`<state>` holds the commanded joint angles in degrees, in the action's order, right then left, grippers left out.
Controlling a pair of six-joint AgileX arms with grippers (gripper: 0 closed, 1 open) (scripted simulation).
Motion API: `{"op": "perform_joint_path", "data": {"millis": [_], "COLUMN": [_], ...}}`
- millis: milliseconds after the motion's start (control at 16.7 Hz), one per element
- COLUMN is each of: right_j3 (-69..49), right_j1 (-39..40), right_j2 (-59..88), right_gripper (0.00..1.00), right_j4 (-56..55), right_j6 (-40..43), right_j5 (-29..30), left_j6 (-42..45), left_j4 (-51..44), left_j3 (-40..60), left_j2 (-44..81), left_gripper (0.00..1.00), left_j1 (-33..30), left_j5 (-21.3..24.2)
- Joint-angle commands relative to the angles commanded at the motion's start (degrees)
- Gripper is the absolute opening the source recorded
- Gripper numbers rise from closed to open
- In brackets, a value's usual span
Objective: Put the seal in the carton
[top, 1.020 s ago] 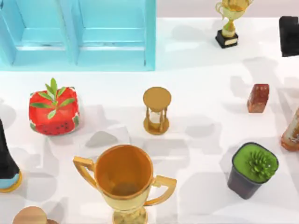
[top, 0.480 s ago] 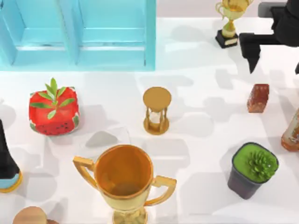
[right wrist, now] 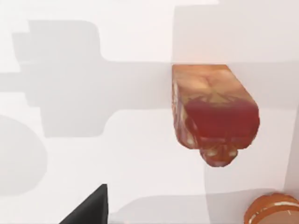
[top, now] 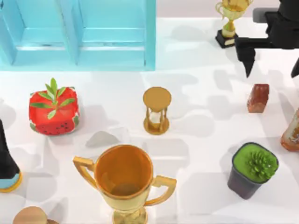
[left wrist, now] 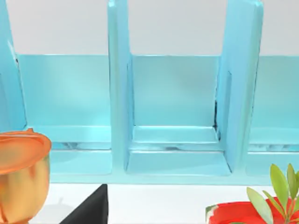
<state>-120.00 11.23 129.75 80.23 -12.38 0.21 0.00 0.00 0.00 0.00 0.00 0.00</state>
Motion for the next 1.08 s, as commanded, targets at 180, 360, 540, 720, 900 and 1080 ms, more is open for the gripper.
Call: {"op": "perform_joint_path", "data": {"millis": [180, 360, 540, 720, 900, 1080], "right_j3": [0.88, 5.73, 12.05, 17.1, 17.85, 17.85], "right_j1": [-0.21, -0.1, 0.02, 0.17, 0.13, 0.13], "right_j2": [0.17, 0.9, 1.83, 2.84, 2.98, 2.98], "right_gripper": [1.0, 1.0, 1.0, 1.0, 1.0, 0.92], "right_j4": [-0.85, -5.98, -14.61, -20.0, -20.83, -20.83], "right_j6": [0.1, 0.07, -0.05, -0.17, -0.16, -0.16], "right_j5": [0.0, 0.01, 0.02, 0.02, 0.03, 0.03], "left_j6": [0.0, 0.0, 0.0, 0.0, 0.0, 0.0], "left_j4": [0.0, 0.0, 0.0, 0.0, 0.0, 0.0], "left_j3": [0.0, 0.0, 0.0, 0.0, 0.0, 0.0], "left_j2": [0.0, 0.0, 0.0, 0.0, 0.0, 0.0], "left_gripper": [1.0, 1.0, 1.0, 1.0, 1.0, 1.0], "left_j1": [0.0, 0.0, 0.0, 0.0, 0.0, 0.0], "left_j5": [0.0, 0.0, 0.0, 0.0, 0.0, 0.0]}}
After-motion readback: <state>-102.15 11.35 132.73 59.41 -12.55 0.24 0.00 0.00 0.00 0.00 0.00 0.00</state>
